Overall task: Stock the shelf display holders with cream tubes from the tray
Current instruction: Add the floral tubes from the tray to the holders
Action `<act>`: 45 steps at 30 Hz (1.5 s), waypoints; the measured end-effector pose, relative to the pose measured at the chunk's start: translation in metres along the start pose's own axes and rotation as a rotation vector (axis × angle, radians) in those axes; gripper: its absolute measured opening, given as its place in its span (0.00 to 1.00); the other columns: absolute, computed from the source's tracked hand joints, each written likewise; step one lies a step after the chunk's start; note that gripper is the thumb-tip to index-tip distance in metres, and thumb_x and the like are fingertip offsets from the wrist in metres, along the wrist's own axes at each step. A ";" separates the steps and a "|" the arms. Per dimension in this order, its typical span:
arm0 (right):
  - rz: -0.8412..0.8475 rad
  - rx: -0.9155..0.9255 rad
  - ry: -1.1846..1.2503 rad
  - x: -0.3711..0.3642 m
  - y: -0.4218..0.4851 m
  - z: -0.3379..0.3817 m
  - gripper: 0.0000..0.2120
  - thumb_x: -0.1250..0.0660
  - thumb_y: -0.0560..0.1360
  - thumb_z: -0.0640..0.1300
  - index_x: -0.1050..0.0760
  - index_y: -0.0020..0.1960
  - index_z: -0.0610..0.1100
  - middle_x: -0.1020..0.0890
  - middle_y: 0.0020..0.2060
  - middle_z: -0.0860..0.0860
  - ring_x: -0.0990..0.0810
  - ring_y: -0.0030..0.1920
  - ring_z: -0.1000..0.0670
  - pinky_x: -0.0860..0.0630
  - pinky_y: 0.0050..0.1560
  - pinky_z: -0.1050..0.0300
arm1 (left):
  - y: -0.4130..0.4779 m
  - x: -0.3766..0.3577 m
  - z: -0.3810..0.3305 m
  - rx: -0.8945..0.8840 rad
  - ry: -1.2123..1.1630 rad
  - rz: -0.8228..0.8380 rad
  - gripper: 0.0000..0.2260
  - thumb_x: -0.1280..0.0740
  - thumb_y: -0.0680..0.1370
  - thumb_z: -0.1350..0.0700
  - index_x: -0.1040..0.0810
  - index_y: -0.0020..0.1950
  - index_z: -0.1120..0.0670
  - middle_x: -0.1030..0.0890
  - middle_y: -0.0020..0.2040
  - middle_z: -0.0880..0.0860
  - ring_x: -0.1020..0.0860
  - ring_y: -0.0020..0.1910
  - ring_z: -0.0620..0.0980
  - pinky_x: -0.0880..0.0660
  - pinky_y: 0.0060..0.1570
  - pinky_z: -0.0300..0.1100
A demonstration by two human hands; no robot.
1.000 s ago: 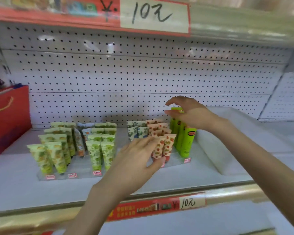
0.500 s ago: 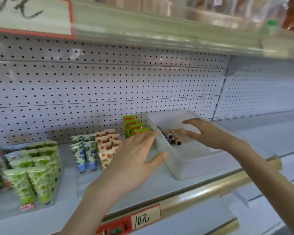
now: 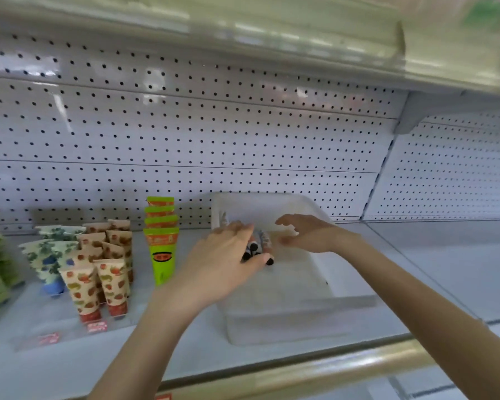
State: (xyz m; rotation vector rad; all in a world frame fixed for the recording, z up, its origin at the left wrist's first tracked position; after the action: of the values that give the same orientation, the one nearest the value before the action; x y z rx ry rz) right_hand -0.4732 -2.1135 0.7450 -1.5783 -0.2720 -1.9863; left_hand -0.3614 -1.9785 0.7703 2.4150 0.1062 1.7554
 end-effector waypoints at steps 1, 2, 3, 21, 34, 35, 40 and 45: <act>0.021 0.005 0.021 -0.001 0.006 0.000 0.25 0.39 0.79 0.50 0.41 0.73 0.48 0.35 0.71 0.49 0.33 0.68 0.48 0.34 0.61 0.59 | 0.004 -0.005 0.001 0.019 0.006 0.017 0.27 0.46 0.79 0.41 0.44 0.75 0.51 0.40 0.75 0.50 0.40 0.72 0.51 0.38 0.67 0.46; 0.035 0.007 0.040 -0.002 0.013 0.000 0.25 0.39 0.78 0.50 0.40 0.73 0.47 0.34 0.70 0.49 0.32 0.68 0.49 0.34 0.61 0.59 | 0.008 -0.008 0.002 0.036 0.007 0.024 0.27 0.46 0.79 0.41 0.44 0.75 0.51 0.39 0.74 0.51 0.40 0.72 0.51 0.38 0.67 0.47; 0.041 0.008 0.061 -0.003 0.019 -0.001 0.24 0.38 0.78 0.49 0.39 0.72 0.46 0.33 0.69 0.48 0.31 0.67 0.49 0.33 0.61 0.59 | 0.011 -0.011 0.003 0.053 0.009 0.029 0.26 0.46 0.79 0.41 0.43 0.74 0.51 0.39 0.74 0.50 0.40 0.72 0.51 0.38 0.67 0.47; 0.046 -0.129 0.161 -0.041 0.078 0.020 0.10 0.39 0.77 0.46 0.27 0.44 0.39 0.23 0.33 0.46 0.27 0.29 0.51 0.35 0.28 0.62 | 0.032 -0.007 0.021 0.090 -0.112 -0.049 0.20 0.44 0.80 0.44 0.35 0.69 0.50 0.33 0.69 0.48 0.35 0.66 0.49 0.37 0.61 0.42; 0.015 -0.171 0.410 -0.028 0.076 -0.010 0.02 0.35 0.75 0.34 0.24 0.44 0.34 0.24 0.33 0.45 0.22 0.39 0.45 0.20 0.50 0.51 | 0.039 -0.003 0.037 0.154 -0.222 -0.129 0.20 0.44 0.80 0.45 0.37 0.72 0.48 0.32 0.69 0.48 0.34 0.66 0.49 0.34 0.62 0.43; 0.008 -0.151 0.454 -0.024 0.074 -0.011 0.04 0.34 0.75 0.34 0.23 0.47 0.34 0.23 0.34 0.45 0.21 0.40 0.45 0.20 0.50 0.51 | 0.039 -0.001 0.038 0.169 -0.224 -0.142 0.20 0.44 0.80 0.46 0.37 0.72 0.48 0.32 0.69 0.48 0.34 0.66 0.49 0.34 0.62 0.44; -0.230 0.013 0.580 0.017 0.045 -0.002 0.06 0.33 0.75 0.36 0.22 0.52 0.37 0.21 0.46 0.46 0.21 0.46 0.47 0.21 0.52 0.52 | 0.049 0.007 0.046 0.225 -0.268 -0.228 0.18 0.44 0.81 0.48 0.31 0.67 0.53 0.26 0.65 0.53 0.29 0.63 0.52 0.31 0.58 0.44; -0.458 0.158 0.758 0.033 0.003 0.025 0.12 0.30 0.72 0.37 0.25 0.52 0.49 0.22 0.48 0.57 0.20 0.43 0.51 0.24 0.43 0.62 | 0.057 0.012 0.047 0.211 -0.504 -0.309 0.19 0.44 0.80 0.47 0.27 0.65 0.57 0.25 0.66 0.53 0.27 0.65 0.50 0.33 0.58 0.39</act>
State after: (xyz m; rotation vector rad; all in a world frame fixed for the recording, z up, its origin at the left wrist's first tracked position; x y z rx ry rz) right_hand -0.4552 -2.1139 0.7829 -0.6081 -0.4899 -2.6685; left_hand -0.3145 -2.0369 0.7767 2.7230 0.5890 1.0193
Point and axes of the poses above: each hand's wrist, its own y-axis towards the middle knuckle, its own x-axis out of the back of the hand, z = x × y, the point moved 7 cm from there along y, towards the middle knuckle
